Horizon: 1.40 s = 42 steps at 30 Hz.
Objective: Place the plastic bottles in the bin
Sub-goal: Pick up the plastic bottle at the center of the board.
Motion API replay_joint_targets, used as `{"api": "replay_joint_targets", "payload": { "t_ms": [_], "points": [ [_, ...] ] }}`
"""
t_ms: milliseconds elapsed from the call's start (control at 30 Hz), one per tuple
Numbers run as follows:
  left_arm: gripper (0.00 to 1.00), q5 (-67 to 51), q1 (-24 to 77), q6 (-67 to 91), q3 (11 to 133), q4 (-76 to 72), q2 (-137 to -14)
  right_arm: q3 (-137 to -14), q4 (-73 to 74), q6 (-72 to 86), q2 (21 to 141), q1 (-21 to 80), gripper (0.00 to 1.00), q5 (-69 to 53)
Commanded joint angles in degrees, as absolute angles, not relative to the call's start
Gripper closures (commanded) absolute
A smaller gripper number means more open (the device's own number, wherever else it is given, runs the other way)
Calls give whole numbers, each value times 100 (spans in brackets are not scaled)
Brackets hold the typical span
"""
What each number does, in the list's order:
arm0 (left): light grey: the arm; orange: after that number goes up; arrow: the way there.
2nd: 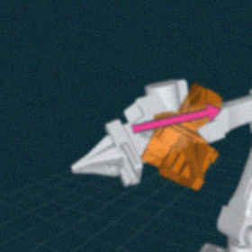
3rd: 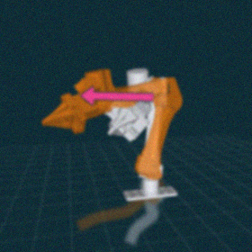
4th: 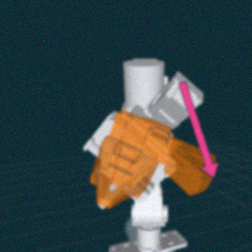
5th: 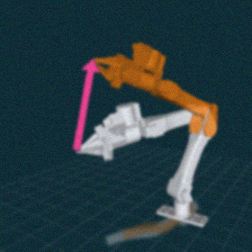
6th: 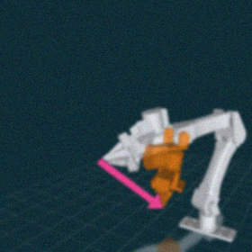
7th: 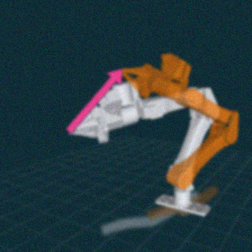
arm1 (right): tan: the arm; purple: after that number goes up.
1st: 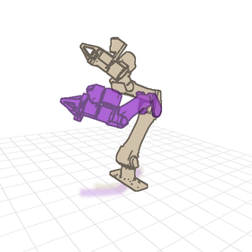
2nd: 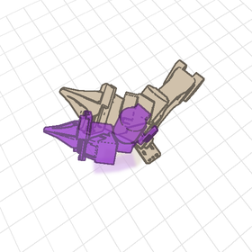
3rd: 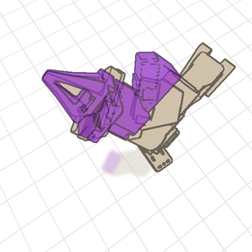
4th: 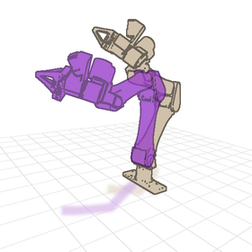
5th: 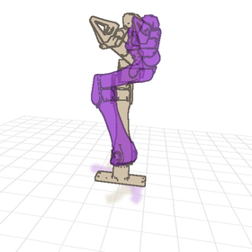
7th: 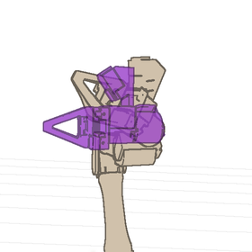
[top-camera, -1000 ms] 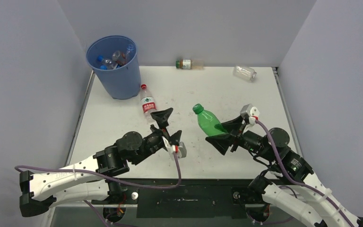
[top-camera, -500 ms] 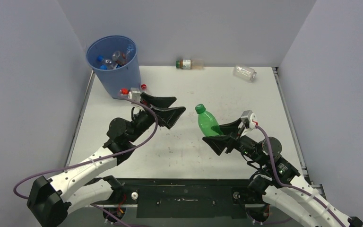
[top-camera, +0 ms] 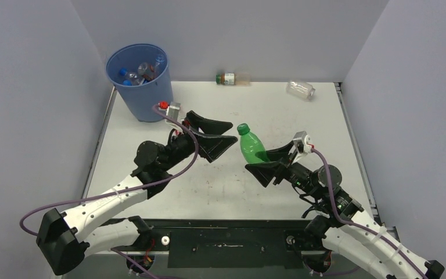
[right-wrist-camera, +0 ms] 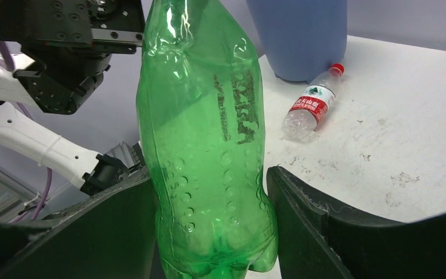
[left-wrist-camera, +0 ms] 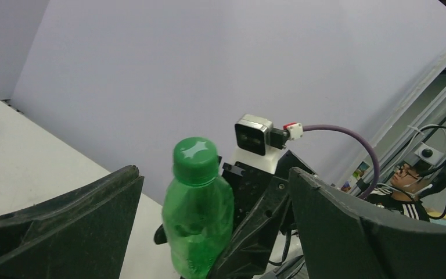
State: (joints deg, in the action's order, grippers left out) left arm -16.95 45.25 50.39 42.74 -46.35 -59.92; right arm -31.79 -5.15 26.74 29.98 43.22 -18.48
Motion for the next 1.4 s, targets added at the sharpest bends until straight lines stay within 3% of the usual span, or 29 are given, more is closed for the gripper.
{"api": "replay_joint_targets", "payload": {
  "t_ms": [0, 100, 300, 433, 500, 733, 767, 800, 900, 1033, 1167, 1367],
  "points": [
    [7, -1421, 4810, 4440, 4813, -4250, -6062, -3210, -994, 2837, 3243, 4347, 69, -1970],
    [14, -1445, 4867, 4344, 5019, -3847, -6219, -3200, -1103, 2894, 3273, 4357, 69, -1995],
    [39, -1440, 4869, 4694, 5008, -4051, -6411, -3218, -1047, 2883, 3307, 4381, 69, -2023],
    [36, -1599, 4881, 4822, 5130, -3967, -6559, -3196, -1080, 2891, 3286, 4397, 69, -2017],
    [39, -1600, 4891, 4850, 5143, -4023, -6604, -3209, -1082, 2900, 3295, 4404, 69, -2036],
    [83, -1803, 4907, 4869, 5225, -4264, -6691, -3208, -987, 2857, 3376, 4426, 68, -2074],
    [97, -1830, 4905, 4836, 5233, -4252, -6688, -3210, -972, 2861, 3378, 4426, 66, -2093],
    [100, -1833, 4909, 4795, 5244, -4191, -6668, -3227, -944, 2877, 3388, 4431, 58, -2114],
    [100, -1616, 4835, 4404, 5394, -3689, -6449, -3471, -572, 2879, 3414, 4430, 7, -1997],
    [100, -1108, 4288, 3345, 5983, -2634, -6023, -4005, 307, 2547, 3324, 4435, 10, -1634],
    [100, -688, 2667, 2814, 7170, -1431, -6001, -4407, 885, 2252, 3244, 4427, 10, -1556],
    [100, 809, 1408, 1843, 8094, -1601, -6517, -3640, 510, 2711, 2862, 4424, 10, -1115]
  ]
}}
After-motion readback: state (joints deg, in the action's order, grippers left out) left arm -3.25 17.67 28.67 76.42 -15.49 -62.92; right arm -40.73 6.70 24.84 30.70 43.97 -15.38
